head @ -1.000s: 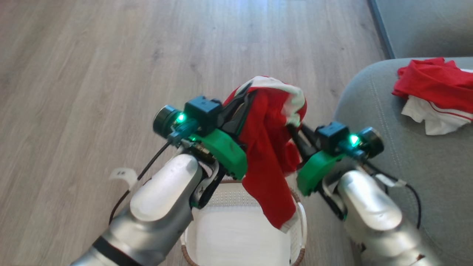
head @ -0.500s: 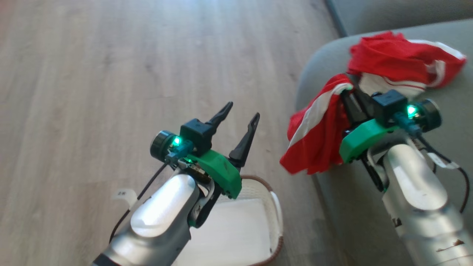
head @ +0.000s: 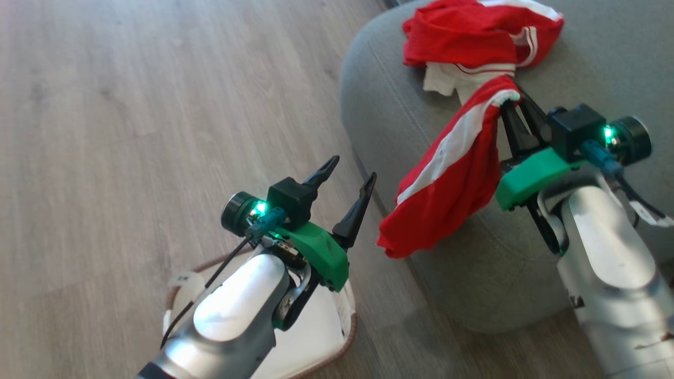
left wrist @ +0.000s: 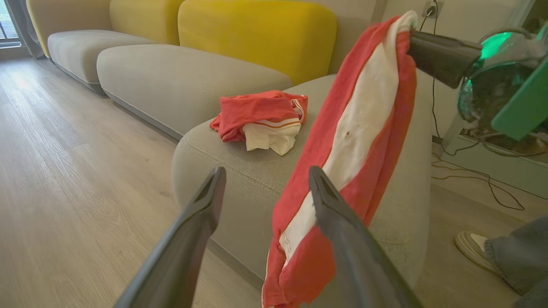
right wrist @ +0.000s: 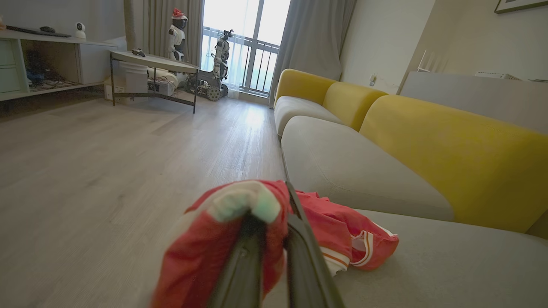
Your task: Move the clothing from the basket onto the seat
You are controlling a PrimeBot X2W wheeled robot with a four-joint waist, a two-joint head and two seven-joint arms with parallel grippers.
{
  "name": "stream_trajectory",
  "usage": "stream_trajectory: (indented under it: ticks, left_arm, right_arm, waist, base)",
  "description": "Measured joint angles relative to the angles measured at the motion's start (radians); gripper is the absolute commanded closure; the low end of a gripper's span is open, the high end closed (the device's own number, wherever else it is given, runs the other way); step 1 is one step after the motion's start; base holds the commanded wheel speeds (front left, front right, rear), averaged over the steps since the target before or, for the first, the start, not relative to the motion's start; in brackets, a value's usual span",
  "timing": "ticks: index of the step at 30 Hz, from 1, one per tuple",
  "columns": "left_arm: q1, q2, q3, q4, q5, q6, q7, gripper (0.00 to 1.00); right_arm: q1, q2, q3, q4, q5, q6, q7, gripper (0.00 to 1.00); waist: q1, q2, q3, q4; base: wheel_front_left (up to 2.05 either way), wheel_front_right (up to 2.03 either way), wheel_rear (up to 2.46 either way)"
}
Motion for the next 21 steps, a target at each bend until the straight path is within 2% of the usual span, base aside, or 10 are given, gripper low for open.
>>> stream_trajectory:
  ticks: [5,10,17,18,21]
  left_arm:
    - [-0.003,-0.001,-0.014,0.021,0.011,-0.001,-0.001,0.00]
    - [-0.004,0.000,-0.019,0.019,0.012,-0.007,-0.002,0.00]
    - [-0.017,0.003,-0.020,-0.033,0.033,0.011,-0.008,0.00]
    - [-0.032,0.009,-0.020,-0.053,0.042,0.018,-0.007,0.00]
    - [-0.059,0.021,-0.020,-0.090,0.058,0.028,0.003,0.00]
  right_arm:
    - [-0.066,-0.001,0.031,0.002,0.014,0.000,0.007,1.00]
    - [-0.183,-0.022,0.068,0.047,0.036,0.000,0.007,1.00]
    - [-0.457,-0.125,0.063,0.143,0.063,0.000,0.026,1.00]
    - [-0.540,-0.154,0.063,0.170,0.063,0.000,0.042,1.00]
    - [-0.656,-0.200,0.046,0.222,0.071,0.000,0.063,1.00]
  waist:
    - [0.0001,0.0000,0.044,-0.028]
    - [0.0001,0.0000,0.057,-0.015]
    - [0.0001,0.0000,0.088,0.035]
    - [0.0001,0.0000,0.108,0.048]
    - [0.0001,0.0000,0.149,0.067]
  base:
    - [0.00,0.00,0.00]
    - [0.00,0.00,0.00]
    - [0.00,0.00,0.00]
    - [0.00,0.00,0.00]
    - [0.00,0.00,0.00]
